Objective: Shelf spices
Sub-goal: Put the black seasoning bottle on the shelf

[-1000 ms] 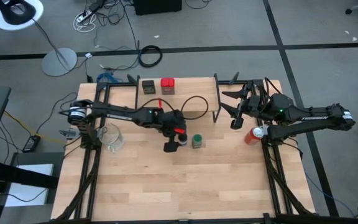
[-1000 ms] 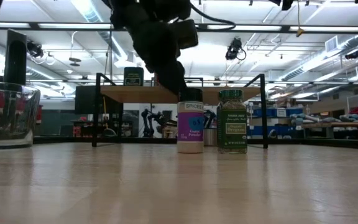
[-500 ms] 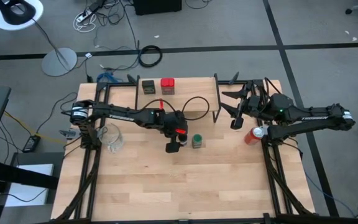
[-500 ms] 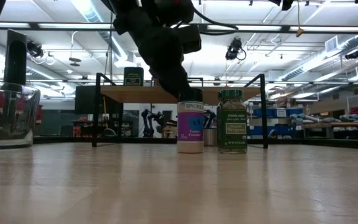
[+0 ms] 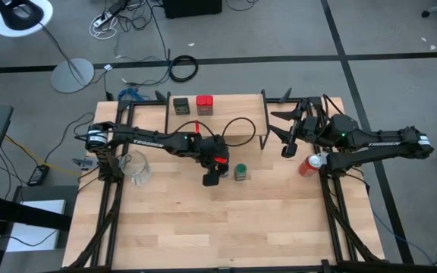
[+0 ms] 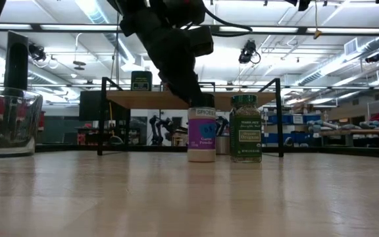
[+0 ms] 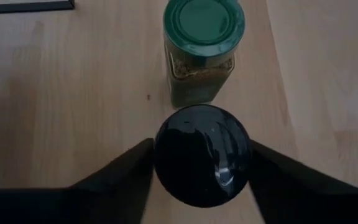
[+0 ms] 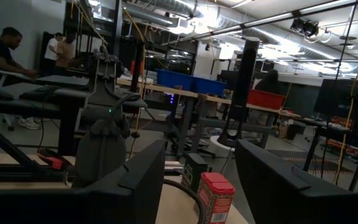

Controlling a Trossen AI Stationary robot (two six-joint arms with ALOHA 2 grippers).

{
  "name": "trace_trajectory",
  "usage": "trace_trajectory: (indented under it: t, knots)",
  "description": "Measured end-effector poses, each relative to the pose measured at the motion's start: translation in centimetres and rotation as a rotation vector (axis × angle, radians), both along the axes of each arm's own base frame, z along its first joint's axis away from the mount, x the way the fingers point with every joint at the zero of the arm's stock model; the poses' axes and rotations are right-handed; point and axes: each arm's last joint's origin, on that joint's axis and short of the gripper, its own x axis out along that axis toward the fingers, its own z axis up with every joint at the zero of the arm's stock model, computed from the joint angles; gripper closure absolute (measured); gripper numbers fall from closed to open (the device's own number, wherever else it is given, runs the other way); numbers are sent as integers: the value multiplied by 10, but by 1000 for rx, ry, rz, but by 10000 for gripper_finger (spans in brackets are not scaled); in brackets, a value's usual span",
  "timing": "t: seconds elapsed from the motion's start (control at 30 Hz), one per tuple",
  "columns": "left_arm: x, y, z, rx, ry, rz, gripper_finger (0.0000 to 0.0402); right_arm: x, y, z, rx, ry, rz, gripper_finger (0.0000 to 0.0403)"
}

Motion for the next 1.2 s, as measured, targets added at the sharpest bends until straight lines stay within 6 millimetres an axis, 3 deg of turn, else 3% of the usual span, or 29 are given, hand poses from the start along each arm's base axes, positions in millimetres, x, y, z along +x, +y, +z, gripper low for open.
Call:
trace_trajectory:
  t: [0.13,0.53,0.83,1.2]
  knots:
    - [0,0,1,1,-8,0,214,0,0,0,0,0,0,209]
    - [2,0,8,0,-1,2,214,0,0,0,0,0,0,209]
    - [7,1,56,52,-15,-36,214,0,0,0,0,-2,0,209]
    - [3,7,129,261,-39,-106,214,0,0,0,0,-2,0,209]
